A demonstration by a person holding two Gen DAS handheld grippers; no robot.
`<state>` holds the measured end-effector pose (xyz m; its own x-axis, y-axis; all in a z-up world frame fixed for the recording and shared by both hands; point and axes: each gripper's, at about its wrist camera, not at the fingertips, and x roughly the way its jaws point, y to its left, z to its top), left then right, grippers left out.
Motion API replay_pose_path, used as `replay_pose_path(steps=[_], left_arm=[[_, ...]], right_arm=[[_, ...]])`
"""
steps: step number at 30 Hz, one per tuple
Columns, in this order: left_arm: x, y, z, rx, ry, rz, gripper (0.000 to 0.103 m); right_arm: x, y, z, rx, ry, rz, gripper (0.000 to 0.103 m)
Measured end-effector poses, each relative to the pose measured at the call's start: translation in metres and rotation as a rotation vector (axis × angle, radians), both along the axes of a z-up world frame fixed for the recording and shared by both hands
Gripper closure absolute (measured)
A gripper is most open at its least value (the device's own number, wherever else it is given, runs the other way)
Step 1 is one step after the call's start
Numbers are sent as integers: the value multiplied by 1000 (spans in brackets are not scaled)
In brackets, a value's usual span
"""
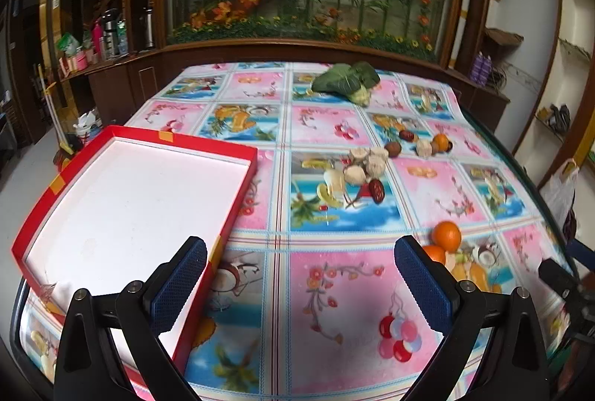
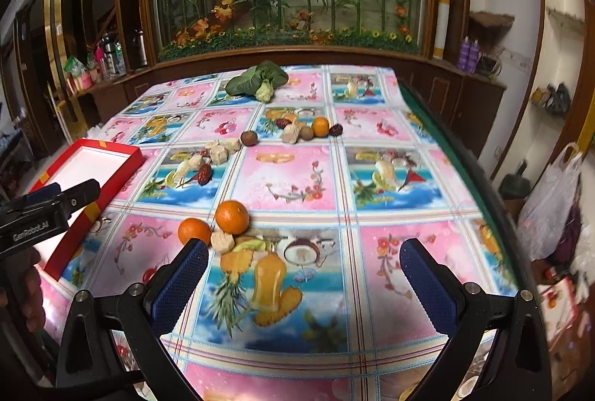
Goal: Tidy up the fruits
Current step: 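Move both tools toward the two oranges on the tablecloth, then close the left tool on one orange while the right tool grasps the other orange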
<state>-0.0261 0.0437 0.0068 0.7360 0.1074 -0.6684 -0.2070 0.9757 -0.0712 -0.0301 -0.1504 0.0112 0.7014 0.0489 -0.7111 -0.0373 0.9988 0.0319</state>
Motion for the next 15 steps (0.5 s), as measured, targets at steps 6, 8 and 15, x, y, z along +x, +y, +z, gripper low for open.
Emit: replay_pose_path(steps=[6,8,15], left_arm=[[4,2,-10,11,26,-26,1],[5,4,-11,14,27,-27,1],[11,9,-17,-4,38,-40,1]], right_arm=[[18,-4,-19,82,66,70,25],[28,3,-27,102,93,100,32],[64,30,-34,164,131,183,44]])
